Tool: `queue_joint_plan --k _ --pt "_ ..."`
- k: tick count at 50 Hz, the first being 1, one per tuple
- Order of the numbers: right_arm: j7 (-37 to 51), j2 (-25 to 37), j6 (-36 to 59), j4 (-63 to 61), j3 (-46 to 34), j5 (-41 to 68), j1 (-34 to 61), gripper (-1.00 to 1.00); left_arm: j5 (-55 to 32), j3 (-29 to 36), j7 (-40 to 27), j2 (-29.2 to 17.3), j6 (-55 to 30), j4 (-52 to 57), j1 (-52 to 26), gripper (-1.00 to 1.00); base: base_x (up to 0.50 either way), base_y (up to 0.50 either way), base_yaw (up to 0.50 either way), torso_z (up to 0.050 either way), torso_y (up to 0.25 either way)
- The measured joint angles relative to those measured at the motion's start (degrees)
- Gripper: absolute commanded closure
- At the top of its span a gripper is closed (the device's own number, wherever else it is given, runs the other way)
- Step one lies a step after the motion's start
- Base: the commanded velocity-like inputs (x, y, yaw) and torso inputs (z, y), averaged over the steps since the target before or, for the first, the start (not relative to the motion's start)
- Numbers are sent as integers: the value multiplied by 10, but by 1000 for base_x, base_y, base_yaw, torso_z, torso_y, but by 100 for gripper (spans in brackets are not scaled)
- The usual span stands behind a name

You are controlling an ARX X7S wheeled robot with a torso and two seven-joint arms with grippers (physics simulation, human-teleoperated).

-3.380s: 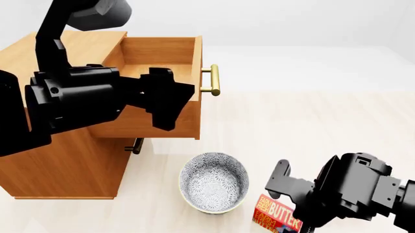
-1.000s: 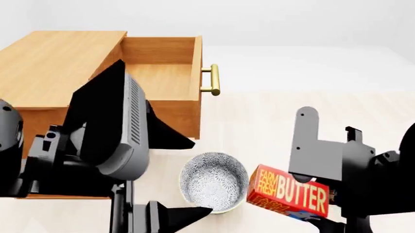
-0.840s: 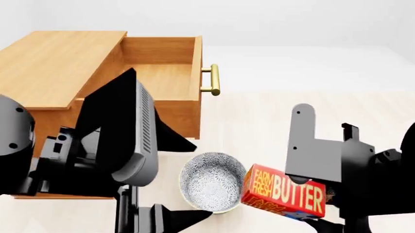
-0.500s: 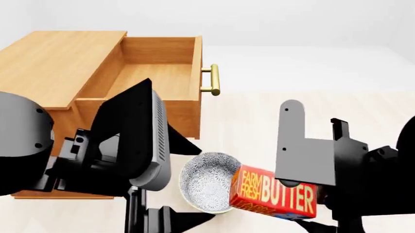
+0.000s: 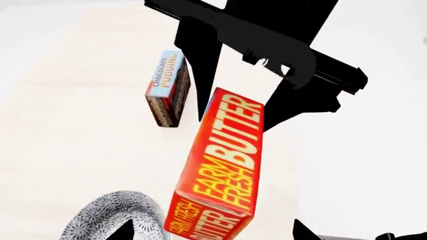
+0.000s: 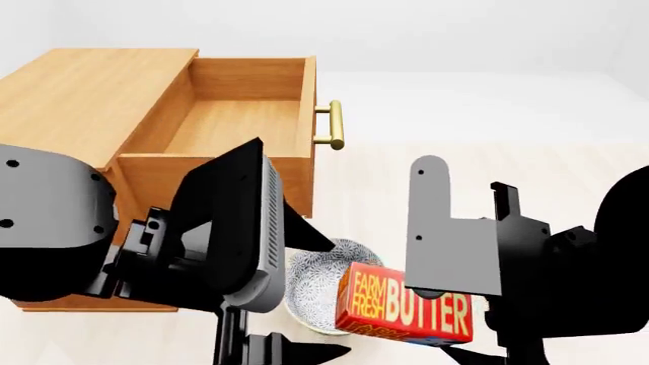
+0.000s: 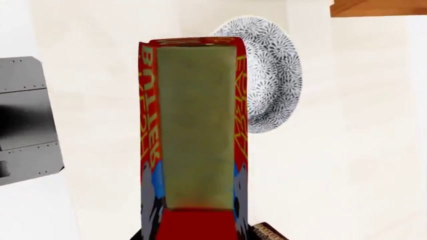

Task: Put the butter at the back in the top drawer of the cabinet and close it.

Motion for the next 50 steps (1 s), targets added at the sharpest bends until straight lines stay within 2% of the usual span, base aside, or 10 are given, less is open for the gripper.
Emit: queue_joint_plan --k 45,46,50 --pt "9 -20 -18 -5 0 8 -2 100 67 31 28 46 14 -20 29 -100 0 0 0 1 1" --pt "9 -20 -18 -6 -1 8 -2 100 68 32 28 47 15 -20 30 100 0 0 0 0 10" --pt "10 -20 -18 -6 -1 4 -3 100 69 32 30 47 18 -17 32 100 0 0 0 0 0"
